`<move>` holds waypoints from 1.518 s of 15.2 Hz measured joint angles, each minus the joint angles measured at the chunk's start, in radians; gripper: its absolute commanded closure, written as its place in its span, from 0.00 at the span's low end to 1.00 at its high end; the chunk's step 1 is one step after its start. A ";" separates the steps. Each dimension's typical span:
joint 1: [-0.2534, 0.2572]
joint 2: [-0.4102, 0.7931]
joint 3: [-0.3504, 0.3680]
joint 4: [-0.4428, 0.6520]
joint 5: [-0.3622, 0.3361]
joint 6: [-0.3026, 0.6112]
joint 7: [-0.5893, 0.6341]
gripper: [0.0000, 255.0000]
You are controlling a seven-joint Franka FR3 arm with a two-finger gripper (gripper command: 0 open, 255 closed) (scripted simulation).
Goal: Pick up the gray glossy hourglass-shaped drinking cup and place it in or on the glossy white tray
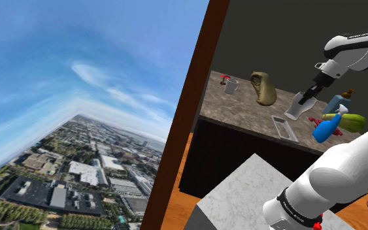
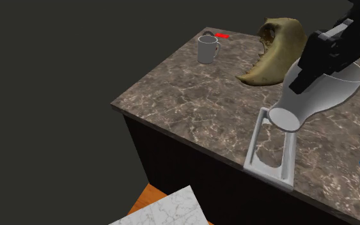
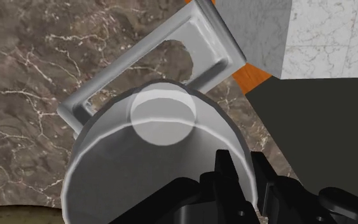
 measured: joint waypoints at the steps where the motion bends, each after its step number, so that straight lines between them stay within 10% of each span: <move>1: 0.000 0.002 -0.002 -0.014 0.001 0.015 -0.002 1.00; 21: 0.029 0.106 -0.071 -0.136 0.086 0.195 -0.093 1.00; 22: 0.029 0.107 -0.071 -0.136 0.086 0.195 -0.094 0.00; 23: 0.029 0.107 -0.071 -0.136 0.087 0.195 -0.094 0.00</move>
